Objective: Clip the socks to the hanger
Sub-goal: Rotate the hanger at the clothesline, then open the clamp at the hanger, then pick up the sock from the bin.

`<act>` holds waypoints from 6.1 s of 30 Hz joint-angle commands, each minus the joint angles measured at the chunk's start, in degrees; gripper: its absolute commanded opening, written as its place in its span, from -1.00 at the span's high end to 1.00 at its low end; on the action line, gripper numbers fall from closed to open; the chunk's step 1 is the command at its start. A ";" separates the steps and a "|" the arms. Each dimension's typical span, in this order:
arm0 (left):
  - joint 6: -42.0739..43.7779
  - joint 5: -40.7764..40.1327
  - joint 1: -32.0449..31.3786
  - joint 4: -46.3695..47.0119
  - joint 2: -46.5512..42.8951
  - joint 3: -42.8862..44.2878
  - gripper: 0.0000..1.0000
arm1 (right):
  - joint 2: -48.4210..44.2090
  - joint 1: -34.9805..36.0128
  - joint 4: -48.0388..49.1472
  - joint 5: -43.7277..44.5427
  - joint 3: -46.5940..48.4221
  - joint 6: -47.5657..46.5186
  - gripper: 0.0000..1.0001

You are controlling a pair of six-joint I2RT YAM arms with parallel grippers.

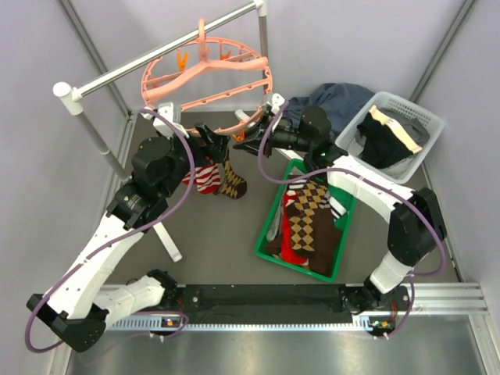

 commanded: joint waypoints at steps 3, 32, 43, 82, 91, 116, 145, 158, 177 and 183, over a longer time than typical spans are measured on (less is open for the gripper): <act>-0.22 4.01 0.10 0.78 -1.97 4.04 -0.76 | -4.95 0.59 2.31 1.76 -1.21 -0.71 0.78; -5.66 -0.03 0.10 -6.69 -2.15 6.24 -0.41 | -8.13 25.11 -8.96 54.33 1.34 -23.40 0.80; -5.32 -6.61 0.10 -13.11 -7.15 9.85 -0.47 | -7.60 25.29 -8.08 54.86 1.25 -22.00 0.80; -11.91 -0.38 -0.16 -2.74 2.24 4.58 -0.06 | -7.86 25.91 -4.48 51.78 -1.12 -18.31 0.76; -12.43 -0.55 -0.51 -2.91 2.77 4.31 0.18 | -6.98 26.34 -4.30 52.92 -1.21 -19.54 0.68; -3.30 -3.19 -0.43 1.21 2.86 0.97 0.73 | -24.29 14.84 -42.08 63.91 -14.04 10.50 -0.46; -0.31 -0.90 -0.43 1.83 3.12 1.15 0.74 | -2.14 -9.07 -49.47 51.52 -15.54 28.28 0.72; -0.13 -1.78 -0.43 2.01 1.90 1.50 0.74 | -20.77 -5.83 -66.34 42.84 -19.57 22.65 0.99; -1.45 -1.08 -0.51 2.18 1.63 0.80 0.74 | -34.91 5.52 -73.47 51.59 -26.79 30.81 -0.06; -1.36 -1.17 -0.43 2.09 1.45 0.97 0.74 | -40.72 5.34 -68.04 57.32 -34.41 41.26 0.06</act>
